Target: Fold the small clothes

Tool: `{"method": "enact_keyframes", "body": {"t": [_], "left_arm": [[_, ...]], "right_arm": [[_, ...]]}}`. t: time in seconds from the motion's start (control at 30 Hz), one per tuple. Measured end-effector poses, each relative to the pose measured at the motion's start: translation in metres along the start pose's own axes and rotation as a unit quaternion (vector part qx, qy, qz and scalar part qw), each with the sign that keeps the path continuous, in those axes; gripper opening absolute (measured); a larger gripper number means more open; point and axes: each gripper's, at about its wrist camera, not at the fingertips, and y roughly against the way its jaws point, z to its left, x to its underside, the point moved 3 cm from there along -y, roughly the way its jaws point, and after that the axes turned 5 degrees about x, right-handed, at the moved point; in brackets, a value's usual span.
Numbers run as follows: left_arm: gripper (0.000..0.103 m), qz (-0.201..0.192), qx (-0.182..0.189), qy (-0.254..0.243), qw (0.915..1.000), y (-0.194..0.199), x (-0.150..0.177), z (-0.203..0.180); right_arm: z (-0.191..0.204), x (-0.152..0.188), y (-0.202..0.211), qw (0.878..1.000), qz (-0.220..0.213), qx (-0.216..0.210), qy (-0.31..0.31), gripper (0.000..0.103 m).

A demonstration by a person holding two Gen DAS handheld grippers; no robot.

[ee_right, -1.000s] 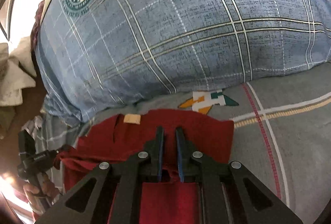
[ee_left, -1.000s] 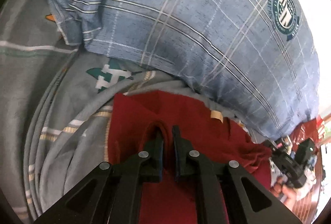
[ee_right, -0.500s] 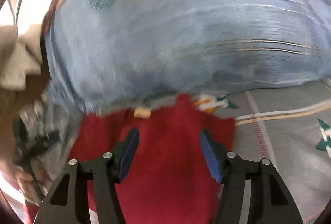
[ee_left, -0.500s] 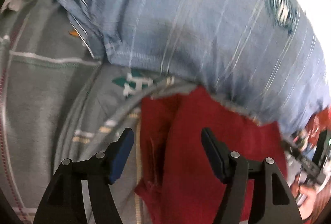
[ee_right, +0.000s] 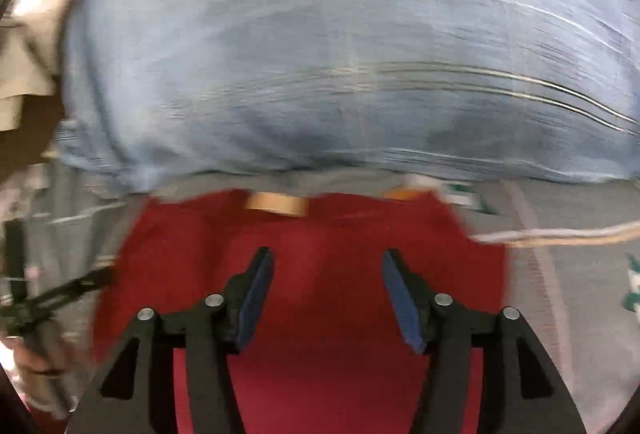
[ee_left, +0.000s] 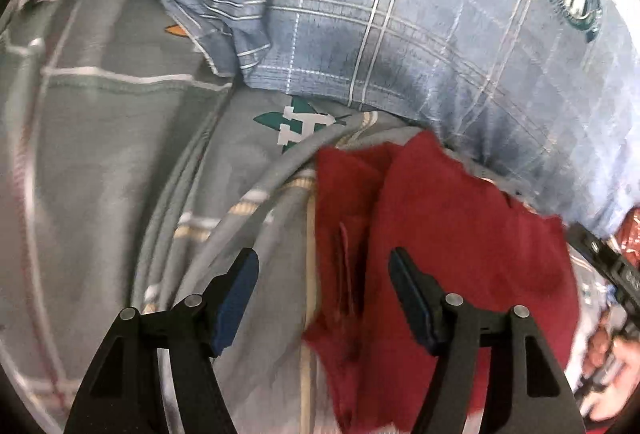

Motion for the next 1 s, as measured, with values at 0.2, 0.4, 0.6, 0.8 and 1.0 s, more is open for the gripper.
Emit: {"method": "enact_keyframes", "body": {"t": [0.2, 0.4, 0.6, 0.8, 1.0], "left_arm": [[0.067, 0.017, 0.021, -0.036, 0.999, 0.029, 0.037, 0.012], [0.067, 0.051, 0.049, -0.095, 0.993, 0.029, 0.068, 0.012], [0.066, 0.072, 0.065, -0.102, 0.9901, 0.015, 0.066, 0.015], [0.066, 0.063, 0.111, -0.108, 0.9859, 0.024, 0.066, 0.013], [0.066, 0.063, 0.131, -0.112, 0.9831, 0.026, 0.067, 0.019]], "right_arm": [[0.104, -0.022, -0.039, 0.992, 0.0, -0.063, 0.105, 0.076], [0.151, -0.033, -0.112, 0.986, 0.049, -0.037, 0.156, 0.078], [0.168, -0.025, -0.138, 0.978, 0.06, -0.024, 0.199, 0.007], [0.163, -0.026, -0.152, 0.984, 0.059, -0.002, 0.17, 0.009], [0.131, -0.009, -0.055, 0.988, 0.037, -0.071, 0.133, 0.055]]}}
